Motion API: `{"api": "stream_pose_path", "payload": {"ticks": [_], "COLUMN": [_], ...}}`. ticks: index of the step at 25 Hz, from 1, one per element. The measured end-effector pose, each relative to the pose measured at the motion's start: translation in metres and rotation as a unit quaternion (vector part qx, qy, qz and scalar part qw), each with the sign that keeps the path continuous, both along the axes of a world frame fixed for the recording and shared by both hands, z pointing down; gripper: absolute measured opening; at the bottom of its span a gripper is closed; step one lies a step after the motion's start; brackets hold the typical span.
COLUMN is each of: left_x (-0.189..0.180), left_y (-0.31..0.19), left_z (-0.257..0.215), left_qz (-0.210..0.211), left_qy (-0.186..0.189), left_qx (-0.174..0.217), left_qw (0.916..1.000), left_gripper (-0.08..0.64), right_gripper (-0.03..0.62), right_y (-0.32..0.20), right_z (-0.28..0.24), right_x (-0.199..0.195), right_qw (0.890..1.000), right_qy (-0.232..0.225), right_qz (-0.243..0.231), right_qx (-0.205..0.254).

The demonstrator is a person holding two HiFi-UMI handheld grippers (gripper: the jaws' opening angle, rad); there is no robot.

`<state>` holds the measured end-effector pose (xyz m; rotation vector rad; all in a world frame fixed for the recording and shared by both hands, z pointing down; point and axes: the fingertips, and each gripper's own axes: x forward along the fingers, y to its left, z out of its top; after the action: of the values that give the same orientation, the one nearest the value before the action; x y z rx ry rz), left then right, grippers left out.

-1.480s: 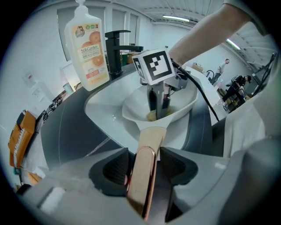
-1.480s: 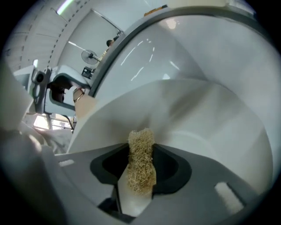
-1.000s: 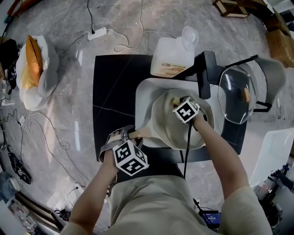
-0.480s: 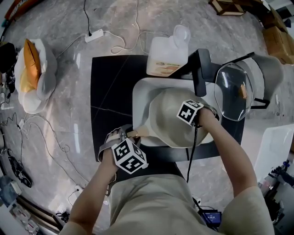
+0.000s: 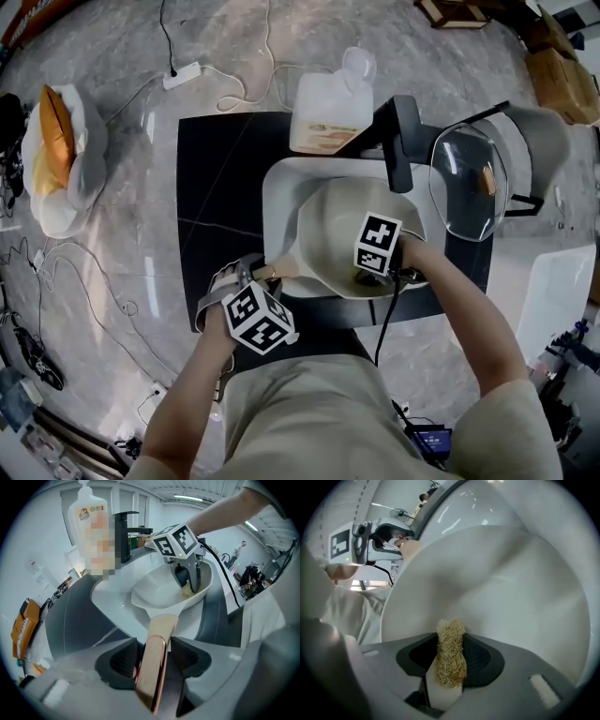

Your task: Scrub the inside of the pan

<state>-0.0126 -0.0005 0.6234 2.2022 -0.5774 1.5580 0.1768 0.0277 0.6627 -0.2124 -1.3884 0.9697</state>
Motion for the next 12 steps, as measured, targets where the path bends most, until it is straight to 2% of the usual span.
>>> {"api": "stream_pose_path", "payload": {"ticks": [3,6,9,12], "left_x": [0.000,0.000,0.000,0.000], "left_y": [0.000,-0.001,-0.001,0.000], "left_z": [-0.001,-0.001,0.000,0.000], "left_qz": [0.001,0.001,0.002,0.003], "left_qy": [0.000,-0.001,0.001,0.002], "left_qx": [-0.001,0.001,0.000,-0.003], "left_qw": [1.0000,1.0000,1.0000,1.0000], "left_gripper": [0.235,0.235,0.235,0.235], "right_gripper": [0.169,0.169,0.170,0.173], "right_y": [-0.005,-0.023,-0.052,-0.083], "right_z": [0.008,0.020,0.036,0.056], "right_x": [-0.030,-0.052,-0.064,-0.063], "right_qw": [0.999,0.995,0.988,0.974], "right_qy": [-0.036,-0.061,-0.064,-0.046], "right_qz": [0.029,0.050,0.065,0.080], "right_qx": [0.014,0.053,0.127,0.209]}}
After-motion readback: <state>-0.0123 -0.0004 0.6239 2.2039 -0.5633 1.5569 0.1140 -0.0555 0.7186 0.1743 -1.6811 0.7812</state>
